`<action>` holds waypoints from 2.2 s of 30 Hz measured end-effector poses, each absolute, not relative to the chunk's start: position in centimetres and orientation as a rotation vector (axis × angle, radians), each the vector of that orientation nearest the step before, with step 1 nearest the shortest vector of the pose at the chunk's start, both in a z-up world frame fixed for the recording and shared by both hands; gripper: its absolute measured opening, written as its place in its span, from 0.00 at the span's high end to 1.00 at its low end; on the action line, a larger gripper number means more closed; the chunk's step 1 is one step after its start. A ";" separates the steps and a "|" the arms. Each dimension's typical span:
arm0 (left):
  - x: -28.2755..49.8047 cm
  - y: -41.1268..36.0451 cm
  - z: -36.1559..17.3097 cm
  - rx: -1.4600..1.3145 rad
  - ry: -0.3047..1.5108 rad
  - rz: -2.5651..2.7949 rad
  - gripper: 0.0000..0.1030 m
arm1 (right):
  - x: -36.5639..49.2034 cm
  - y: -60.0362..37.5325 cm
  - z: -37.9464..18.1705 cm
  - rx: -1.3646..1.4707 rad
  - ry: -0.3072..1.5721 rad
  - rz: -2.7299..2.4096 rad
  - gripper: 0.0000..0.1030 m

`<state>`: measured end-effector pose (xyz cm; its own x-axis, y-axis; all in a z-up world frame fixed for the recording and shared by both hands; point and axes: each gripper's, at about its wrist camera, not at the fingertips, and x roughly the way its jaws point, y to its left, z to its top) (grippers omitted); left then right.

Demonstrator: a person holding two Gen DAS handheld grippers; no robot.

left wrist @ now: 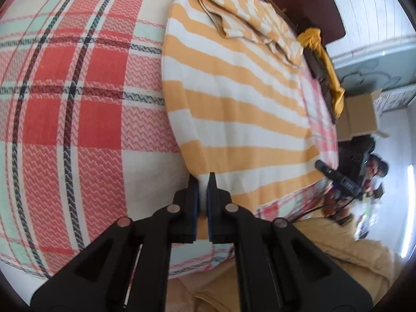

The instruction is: Fold clothes

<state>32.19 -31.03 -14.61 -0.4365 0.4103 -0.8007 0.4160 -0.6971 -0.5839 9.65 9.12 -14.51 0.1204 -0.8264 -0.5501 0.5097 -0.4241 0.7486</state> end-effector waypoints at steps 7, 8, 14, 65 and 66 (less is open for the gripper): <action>32.5 -32.6 -13.0 1.547 1.495 -2.406 0.94 | 8.5 9.8 -13.3 1.232 -0.543 -1.496 0.88; 32.5 -32.8 -12.9 1.530 1.551 -2.403 0.94 | 8.2 9.8 -13.1 1.219 -0.572 -1.485 0.88; 31.5 -34.0 -11.8 1.460 1.658 -2.427 0.94 | 6.6 9.4 -11.2 1.155 -0.617 -1.478 0.86; 16.8 -43.9 -5.6 1.191 1.834 -2.545 0.86 | -8.2 3.5 -6.3 1.047 -0.855 -1.562 0.88; 15.6 -44.6 -5.6 1.191 1.820 -2.542 0.86 | -9.5 3.1 -6.5 1.064 -0.869 -1.581 0.88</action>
